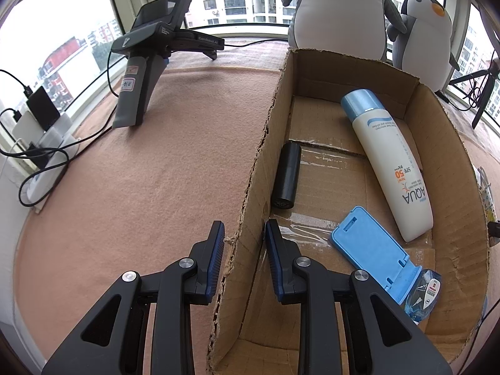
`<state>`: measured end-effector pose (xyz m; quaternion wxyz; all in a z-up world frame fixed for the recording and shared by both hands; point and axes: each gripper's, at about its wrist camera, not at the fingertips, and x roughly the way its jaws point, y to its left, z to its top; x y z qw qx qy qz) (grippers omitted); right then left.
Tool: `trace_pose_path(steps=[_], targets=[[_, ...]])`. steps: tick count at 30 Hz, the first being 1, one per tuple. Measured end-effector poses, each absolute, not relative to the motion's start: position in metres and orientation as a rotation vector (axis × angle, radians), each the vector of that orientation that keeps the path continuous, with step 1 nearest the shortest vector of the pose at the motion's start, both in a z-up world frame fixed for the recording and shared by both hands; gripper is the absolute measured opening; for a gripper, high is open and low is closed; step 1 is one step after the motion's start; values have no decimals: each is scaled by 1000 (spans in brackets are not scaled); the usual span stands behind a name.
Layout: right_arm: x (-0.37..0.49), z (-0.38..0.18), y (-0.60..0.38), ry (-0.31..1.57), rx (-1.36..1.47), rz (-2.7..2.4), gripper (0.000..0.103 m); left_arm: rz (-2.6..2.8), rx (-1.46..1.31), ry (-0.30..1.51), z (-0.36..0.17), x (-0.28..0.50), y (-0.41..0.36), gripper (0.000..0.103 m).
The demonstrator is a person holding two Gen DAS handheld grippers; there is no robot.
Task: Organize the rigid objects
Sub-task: 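Lift the patterned tube into the box and open the right gripper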
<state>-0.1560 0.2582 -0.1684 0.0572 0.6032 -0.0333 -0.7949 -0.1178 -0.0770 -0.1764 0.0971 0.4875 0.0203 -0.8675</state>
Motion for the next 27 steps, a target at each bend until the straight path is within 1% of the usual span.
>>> trace_pose_path(steps=[6,13,27], targets=[[-153,-166,260,-114,1808,-2429,10,-2568,1443,57,-177,-118,-76,24],[-148,-148,248,-95,1733,-2467,10,-2568,1443,57,-177,-118,-76,24],[-154,-98,173,-55,1510,-2426,10,-2568,1443,60,-176,-117,-76,24]])
